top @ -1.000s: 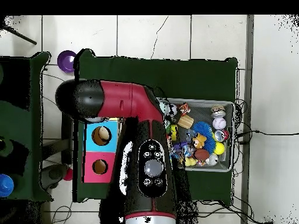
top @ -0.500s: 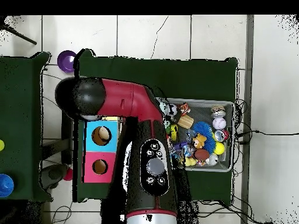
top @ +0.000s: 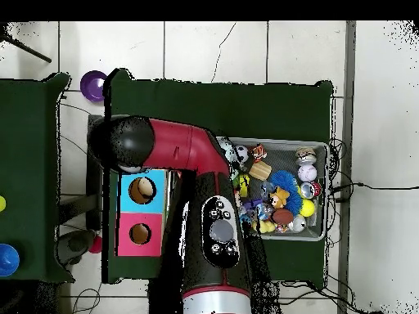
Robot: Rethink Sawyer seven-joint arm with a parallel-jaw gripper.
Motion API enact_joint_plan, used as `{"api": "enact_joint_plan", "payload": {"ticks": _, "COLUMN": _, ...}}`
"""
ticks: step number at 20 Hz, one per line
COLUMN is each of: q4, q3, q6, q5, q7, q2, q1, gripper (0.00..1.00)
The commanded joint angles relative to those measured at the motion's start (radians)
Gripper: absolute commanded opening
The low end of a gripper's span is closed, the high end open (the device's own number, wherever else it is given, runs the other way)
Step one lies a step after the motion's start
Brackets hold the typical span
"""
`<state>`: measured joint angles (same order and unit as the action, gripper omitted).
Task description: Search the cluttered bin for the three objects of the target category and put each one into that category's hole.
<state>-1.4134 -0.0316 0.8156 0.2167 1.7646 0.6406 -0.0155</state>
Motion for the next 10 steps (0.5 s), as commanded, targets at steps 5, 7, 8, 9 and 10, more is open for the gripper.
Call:
{"api": "enact_joint_plan", "payload": {"ticks": 5, "q4": -0.132, "q3": -0.086, "q6": -0.069, "q5": -0.024, "q7": 0.054, "q2": -0.063, "q1": -0.032, "gripper": 0.0}}
{"api": "enact_joint_plan", "payload": {"ticks": 7, "q4": -0.143, "q3": -0.1, "q6": -0.082, "q5": -0.008, "q7": 0.062, "q2": -0.063, "q1": -0.036, "gripper": 0.0}}
{"api": "enact_joint_plan", "payload": {"ticks": 8, "q4": -0.151, "q3": -0.109, "q6": -0.084, "q5": 0.005, "q7": 0.066, "q2": -0.06, "q1": -0.039, "gripper": 0.0}}
{"api": "enact_joint_plan", "payload": {"ticks": 9, "q4": -0.159, "q3": -0.12, "q6": -0.088, "q5": 0.019, "q7": 0.07, "q2": -0.058, "q1": -0.044, "gripper": 0.0}}
{"api": "enact_joint_plan", "payload": {"ticks": 10, "q4": -0.163, "q3": -0.125, "q6": -0.089, "q5": 0.025, "q7": 0.073, "q2": -0.055, "q1": -0.045, "gripper": 0.0}}
